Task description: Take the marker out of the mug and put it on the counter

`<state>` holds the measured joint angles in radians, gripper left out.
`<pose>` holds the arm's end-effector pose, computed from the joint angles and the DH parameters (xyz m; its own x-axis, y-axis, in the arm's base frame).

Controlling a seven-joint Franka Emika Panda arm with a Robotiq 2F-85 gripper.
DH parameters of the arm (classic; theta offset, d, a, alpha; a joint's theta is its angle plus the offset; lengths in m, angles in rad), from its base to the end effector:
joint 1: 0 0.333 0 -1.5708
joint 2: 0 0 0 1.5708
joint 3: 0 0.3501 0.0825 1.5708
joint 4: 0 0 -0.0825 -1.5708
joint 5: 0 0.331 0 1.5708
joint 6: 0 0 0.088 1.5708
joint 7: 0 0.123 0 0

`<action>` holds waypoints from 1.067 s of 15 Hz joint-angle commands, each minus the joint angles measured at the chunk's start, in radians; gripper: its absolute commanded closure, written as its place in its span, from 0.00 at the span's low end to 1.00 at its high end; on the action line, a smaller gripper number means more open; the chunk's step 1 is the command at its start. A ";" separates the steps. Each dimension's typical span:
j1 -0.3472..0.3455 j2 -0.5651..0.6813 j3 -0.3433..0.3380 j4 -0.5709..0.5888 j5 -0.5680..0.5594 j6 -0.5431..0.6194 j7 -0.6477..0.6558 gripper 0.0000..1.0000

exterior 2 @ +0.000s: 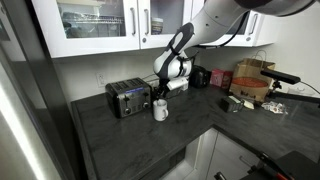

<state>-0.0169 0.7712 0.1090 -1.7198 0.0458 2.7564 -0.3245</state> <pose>0.6851 0.0491 0.2197 0.9072 0.3141 0.2800 0.3312 -0.9434 -0.0150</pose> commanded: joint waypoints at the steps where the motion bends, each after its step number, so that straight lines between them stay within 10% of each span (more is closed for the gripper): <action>1: 0.000 0.062 0.005 0.088 -0.020 -0.030 0.044 0.46; 12: 0.007 0.161 0.003 0.172 -0.020 -0.058 0.068 0.61; 16: 0.006 0.182 0.000 0.186 -0.024 -0.037 0.071 0.91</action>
<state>-0.0145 0.9365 0.1135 -1.5666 0.0458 2.7318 -0.2884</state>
